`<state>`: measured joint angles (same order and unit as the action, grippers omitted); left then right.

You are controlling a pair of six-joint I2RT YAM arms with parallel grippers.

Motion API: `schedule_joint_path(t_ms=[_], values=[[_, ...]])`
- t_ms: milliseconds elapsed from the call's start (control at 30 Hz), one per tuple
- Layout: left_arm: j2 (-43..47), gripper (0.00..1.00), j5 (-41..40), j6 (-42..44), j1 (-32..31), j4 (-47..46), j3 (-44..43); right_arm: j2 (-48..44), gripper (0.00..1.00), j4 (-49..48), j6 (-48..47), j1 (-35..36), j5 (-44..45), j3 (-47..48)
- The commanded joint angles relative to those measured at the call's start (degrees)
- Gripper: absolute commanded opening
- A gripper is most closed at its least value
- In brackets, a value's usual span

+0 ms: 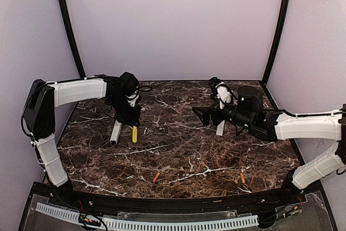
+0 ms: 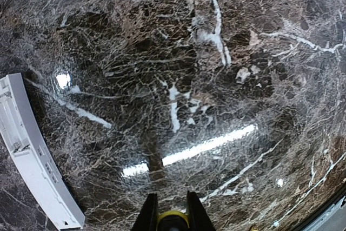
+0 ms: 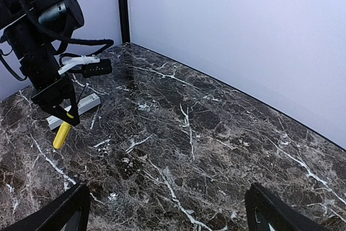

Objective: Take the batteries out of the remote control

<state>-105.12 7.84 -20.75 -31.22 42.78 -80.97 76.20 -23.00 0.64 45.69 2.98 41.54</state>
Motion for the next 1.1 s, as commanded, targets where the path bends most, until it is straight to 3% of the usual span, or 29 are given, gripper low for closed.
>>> schedule_joint_path(t_ms=[0,467,800,1067], values=[[-2.3,0.00,-3.0,1.3,0.4,4.9,-2.4,-1.7,0.99,-0.2,-0.4,-0.5,1.5,-1.4],[-8.2,0.04,-6.6,1.6,1.7,2.9,-1.7,-3.0,0.99,-0.7,-0.4,-1.4,1.8,-3.1],[-8.5,0.39,-7.1,1.5,2.0,-1.2,0.1,-3.4,0.99,-1.0,-0.4,-1.7,1.7,-3.8],[-6.8,0.50,-8.8,1.6,2.0,-3.0,0.4,-3.9,0.99,-1.0,-0.4,-1.9,2.1,-4.1]])
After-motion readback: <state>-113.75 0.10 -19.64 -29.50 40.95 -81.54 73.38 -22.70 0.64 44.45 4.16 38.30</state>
